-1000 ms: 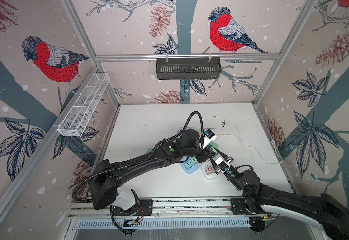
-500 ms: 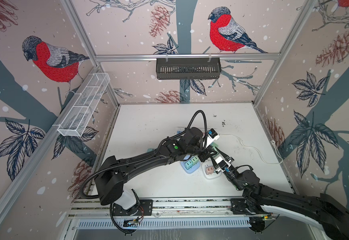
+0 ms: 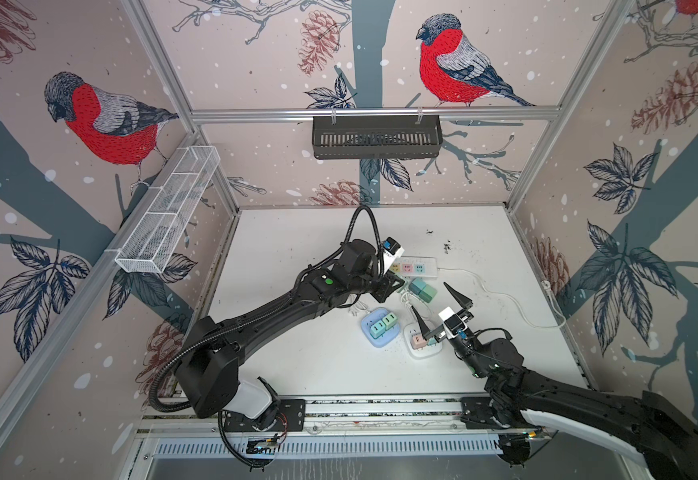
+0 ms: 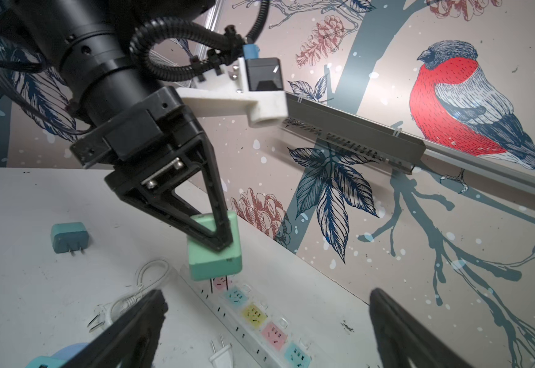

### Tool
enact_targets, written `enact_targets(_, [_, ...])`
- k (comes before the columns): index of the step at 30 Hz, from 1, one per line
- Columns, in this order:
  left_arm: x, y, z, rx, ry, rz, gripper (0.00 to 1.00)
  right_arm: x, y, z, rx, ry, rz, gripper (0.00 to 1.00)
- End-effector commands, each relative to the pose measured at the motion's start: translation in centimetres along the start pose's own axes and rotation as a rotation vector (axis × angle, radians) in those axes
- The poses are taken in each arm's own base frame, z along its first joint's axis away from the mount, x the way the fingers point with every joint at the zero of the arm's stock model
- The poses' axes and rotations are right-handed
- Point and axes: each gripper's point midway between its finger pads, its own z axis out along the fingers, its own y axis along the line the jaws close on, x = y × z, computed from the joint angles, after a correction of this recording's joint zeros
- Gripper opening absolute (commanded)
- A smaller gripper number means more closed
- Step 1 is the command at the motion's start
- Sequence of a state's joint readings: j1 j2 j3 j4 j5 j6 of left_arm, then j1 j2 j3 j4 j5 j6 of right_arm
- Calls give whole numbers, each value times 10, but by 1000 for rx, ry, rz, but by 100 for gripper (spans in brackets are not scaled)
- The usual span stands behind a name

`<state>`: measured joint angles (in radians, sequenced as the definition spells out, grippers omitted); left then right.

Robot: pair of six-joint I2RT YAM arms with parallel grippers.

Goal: Insert the plug
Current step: 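Open the right gripper and draw it back while the left gripper holds the adapter, then carry the green adapter with the left gripper over the power strip's far end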

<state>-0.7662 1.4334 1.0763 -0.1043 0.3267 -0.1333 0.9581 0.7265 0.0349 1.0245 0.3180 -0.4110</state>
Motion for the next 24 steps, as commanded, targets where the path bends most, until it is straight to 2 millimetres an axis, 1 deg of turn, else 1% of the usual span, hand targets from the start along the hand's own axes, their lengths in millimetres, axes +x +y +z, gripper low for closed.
enact_targets(1, [-27,14,-20,-15,-151,-25,0,0,-12,2,43,4,95,100])
enact_targets(4, [-29,31,-42,-90,-240,-34,0,6,-25,4,86,19,170,100])
enact_targets(6, [-28,33,-54,-123,-304,2,0,13,-38,4,141,36,223,100])
enact_targets(8, [-32,29,-65,-129,-383,88,0,21,-64,4,275,65,319,100])
enact_targets(9, [-35,28,-69,-133,-396,103,0,27,-77,2,347,92,354,100])
enact_targets(11, [-43,18,-76,-115,-387,174,0,39,-104,0,487,142,519,100])
enact_targets(12, [-49,14,-79,-105,-385,205,0,47,-113,-2,542,167,610,100])
enact_targets(13, [-56,12,-82,-109,-387,215,0,54,-117,-1,561,193,705,100])
enact_targets(15, [-70,9,-86,-108,-402,238,0,55,-117,10,484,229,755,100])
enact_targets(16, [-78,7,-86,-105,-416,251,0,58,-121,12,496,244,781,100])
enact_targets(18, [-89,-1,-82,-65,-428,320,0,68,-136,9,596,242,890,100])
enact_targets(19, [-82,-9,-71,-6,-396,392,0,71,-138,12,591,256,943,100])
enact_targets(20, [-89,-23,-69,56,-398,500,0,69,-134,19,538,267,976,100])
enact_targets(21, [-91,-27,-64,70,-389,548,0,66,-127,26,473,278,981,100])
enact_targets(22, [-95,-22,-59,47,-390,559,0,64,-120,32,424,296,965,100])
enact_targets(24, [-104,-2,-48,-42,-390,491,0,65,-111,36,425,323,930,100])
